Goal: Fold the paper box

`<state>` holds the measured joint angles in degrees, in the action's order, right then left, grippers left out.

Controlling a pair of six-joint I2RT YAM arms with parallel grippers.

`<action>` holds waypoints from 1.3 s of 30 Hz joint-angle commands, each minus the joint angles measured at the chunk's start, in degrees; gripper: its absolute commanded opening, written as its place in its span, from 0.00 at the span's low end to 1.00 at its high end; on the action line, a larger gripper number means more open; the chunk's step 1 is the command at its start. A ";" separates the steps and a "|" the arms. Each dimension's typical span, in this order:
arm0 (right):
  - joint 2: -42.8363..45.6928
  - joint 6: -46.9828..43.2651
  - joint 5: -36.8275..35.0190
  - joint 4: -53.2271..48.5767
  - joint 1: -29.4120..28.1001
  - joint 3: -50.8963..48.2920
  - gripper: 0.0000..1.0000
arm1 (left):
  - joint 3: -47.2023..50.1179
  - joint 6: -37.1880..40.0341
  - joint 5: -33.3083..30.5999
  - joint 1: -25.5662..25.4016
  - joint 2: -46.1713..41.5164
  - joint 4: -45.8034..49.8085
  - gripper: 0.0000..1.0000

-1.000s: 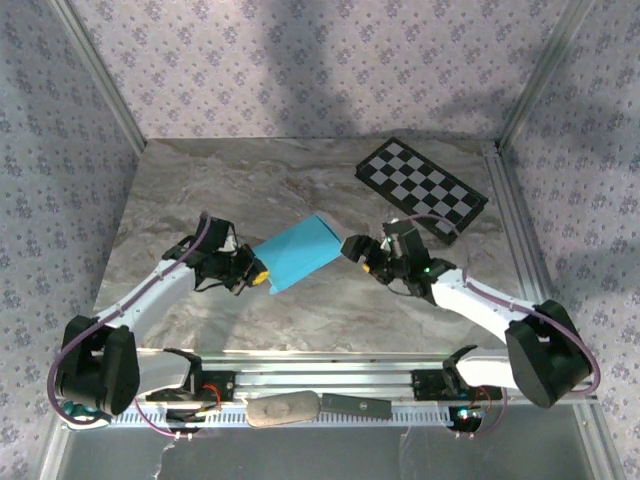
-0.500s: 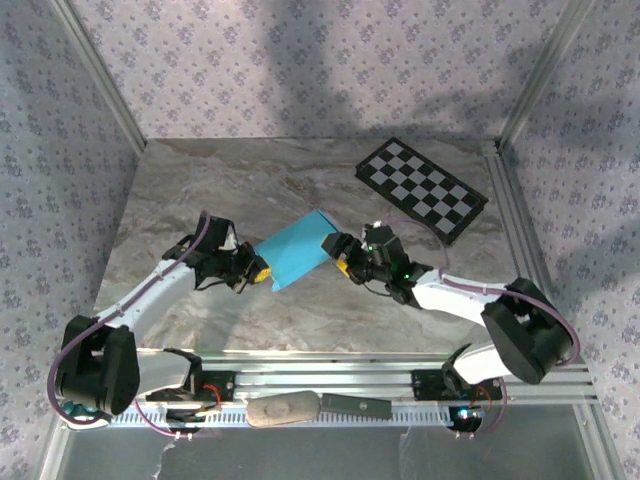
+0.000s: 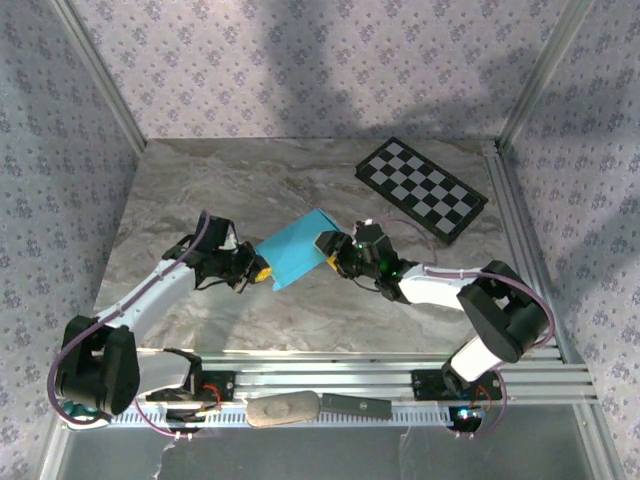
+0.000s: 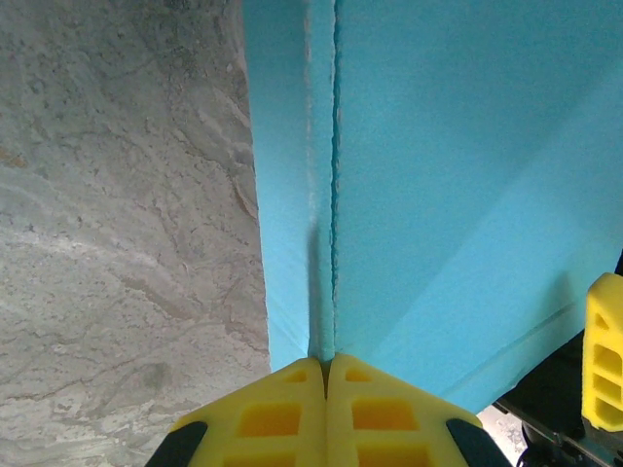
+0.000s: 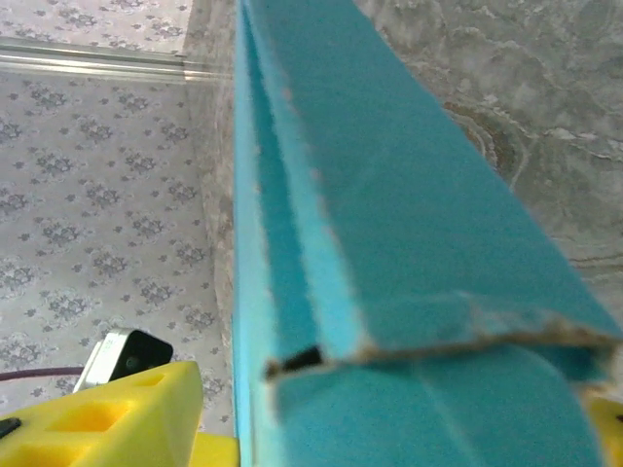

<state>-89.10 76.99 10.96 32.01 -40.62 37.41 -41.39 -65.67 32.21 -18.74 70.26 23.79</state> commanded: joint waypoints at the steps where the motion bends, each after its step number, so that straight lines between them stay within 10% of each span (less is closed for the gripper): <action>1: -0.66 2.52 -2.76 2.45 -0.58 1.52 0.59 | -0.27 -1.89 2.25 0.44 -0.74 -0.94 0.00; 7: 1.52 4.77 -6.48 -2.34 -1.30 1.69 0.32 | -0.01 -2.18 2.98 0.63 -1.03 -1.81 0.00; 11: 5.15 4.30 -8.50 -16.50 -0.98 5.27 0.18 | -1.20 -0.53 -0.28 1.59 -5.69 0.09 0.31; 15: 8.31 3.33 -10.46 -34.69 0.29 11.28 0.18 | -10.16 15.09 -17.05 -0.20 -13.46 13.13 0.46; 24: 7.47 -0.80 -7.47 -52.54 4.89 21.33 0.19 | -12.49 50.81 -56.00 -37.96 -9.97 6.58 0.63; 31: 6.37 -0.11 -3.94 -54.05 6.89 20.26 0.18 | -14.34 55.97 -72.02 -49.92 3.11 3.04 0.66; 39: 7.18 1.05 -3.07 -58.12 8.28 20.16 0.22 | -7.03 62.23 -68.99 -51.57 1.53 -7.50 0.82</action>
<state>-82.21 77.17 7.20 -22.11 -33.06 57.34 -50.61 -7.97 -35.22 -69.89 73.95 21.65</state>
